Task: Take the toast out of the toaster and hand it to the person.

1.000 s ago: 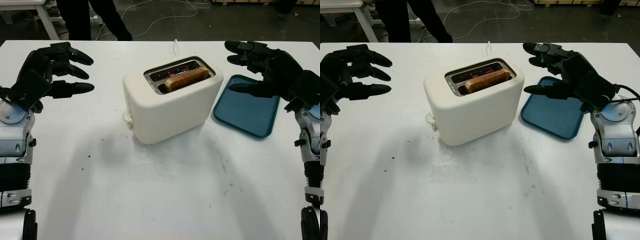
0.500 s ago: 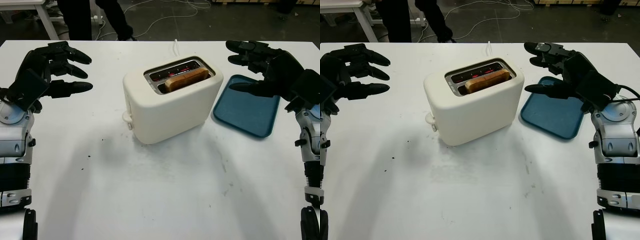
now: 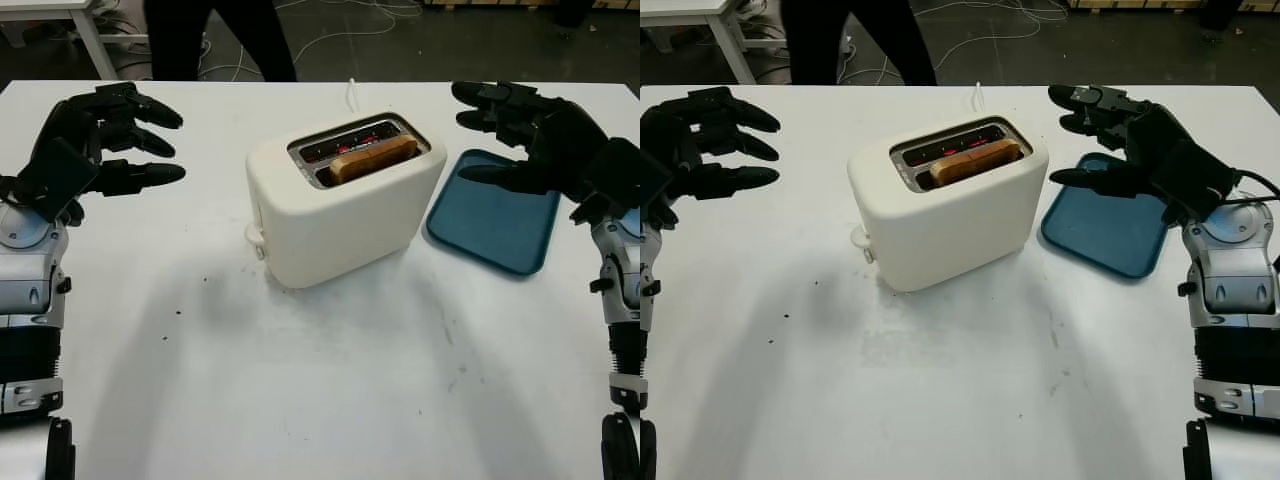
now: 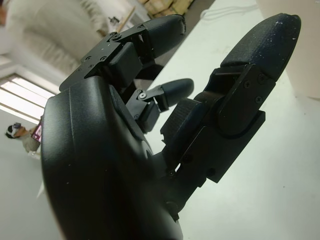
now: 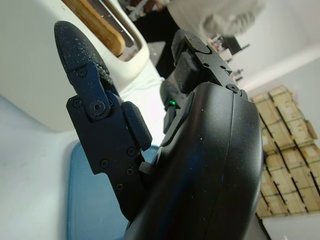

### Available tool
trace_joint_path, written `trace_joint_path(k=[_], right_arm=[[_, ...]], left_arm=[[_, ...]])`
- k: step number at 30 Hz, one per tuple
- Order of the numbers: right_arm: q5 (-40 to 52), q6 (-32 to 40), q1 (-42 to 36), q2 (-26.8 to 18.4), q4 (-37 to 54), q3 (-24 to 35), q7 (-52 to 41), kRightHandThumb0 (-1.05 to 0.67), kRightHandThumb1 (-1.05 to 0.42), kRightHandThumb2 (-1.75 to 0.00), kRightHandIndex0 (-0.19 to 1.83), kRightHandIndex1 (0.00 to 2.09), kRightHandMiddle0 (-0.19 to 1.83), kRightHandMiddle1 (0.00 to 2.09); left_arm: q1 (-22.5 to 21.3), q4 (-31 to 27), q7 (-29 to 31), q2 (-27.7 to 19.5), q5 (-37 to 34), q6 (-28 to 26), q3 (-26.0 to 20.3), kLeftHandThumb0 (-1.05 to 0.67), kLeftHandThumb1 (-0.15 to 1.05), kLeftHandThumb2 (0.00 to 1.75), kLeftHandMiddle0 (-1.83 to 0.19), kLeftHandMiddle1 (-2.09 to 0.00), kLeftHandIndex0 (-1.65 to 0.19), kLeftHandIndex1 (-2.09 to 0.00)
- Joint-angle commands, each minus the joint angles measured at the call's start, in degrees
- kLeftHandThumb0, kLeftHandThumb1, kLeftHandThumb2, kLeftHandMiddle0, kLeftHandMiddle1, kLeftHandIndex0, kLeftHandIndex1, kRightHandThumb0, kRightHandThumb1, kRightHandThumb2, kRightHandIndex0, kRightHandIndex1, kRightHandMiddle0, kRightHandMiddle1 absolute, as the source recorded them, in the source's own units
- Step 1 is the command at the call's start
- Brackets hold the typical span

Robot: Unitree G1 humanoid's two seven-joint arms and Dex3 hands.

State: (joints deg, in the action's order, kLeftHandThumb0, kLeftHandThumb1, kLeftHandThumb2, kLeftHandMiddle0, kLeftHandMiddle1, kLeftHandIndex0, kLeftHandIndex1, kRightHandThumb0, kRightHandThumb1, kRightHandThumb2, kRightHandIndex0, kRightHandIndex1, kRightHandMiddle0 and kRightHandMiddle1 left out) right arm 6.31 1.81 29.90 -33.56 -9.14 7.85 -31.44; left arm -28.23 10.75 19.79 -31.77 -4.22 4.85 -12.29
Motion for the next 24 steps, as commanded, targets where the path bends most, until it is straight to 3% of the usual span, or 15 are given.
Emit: trace_joint_path(k=[1, 24], right_arm=[[0.54, -0.07, 0.08, 0.47, 0.19, 0.37, 0.51, -0.71, -0.75, 0.00, 0.16, 0.50, 0.43, 0.01], [0.81, 0.47, 0.10, 0.48, 0.35, 0.42, 0.33, -0.69, -0.74, 0.00, 0.15, 0.50, 0.43, 0.01]], left_arm=[[-0.65, 0.17, -0.22, -0.02, 0.14, 0.84, 0.06, -1.05, 0.60, 0.00, -0.71, -0.98, -0.68, -0.90], [-0.47, -0.39, -0.22, -0.27, 0.31, 0.08, 0.11, -1.05, 0.60, 0.00, -0.70, -1.00, -0.66, -0.92]])
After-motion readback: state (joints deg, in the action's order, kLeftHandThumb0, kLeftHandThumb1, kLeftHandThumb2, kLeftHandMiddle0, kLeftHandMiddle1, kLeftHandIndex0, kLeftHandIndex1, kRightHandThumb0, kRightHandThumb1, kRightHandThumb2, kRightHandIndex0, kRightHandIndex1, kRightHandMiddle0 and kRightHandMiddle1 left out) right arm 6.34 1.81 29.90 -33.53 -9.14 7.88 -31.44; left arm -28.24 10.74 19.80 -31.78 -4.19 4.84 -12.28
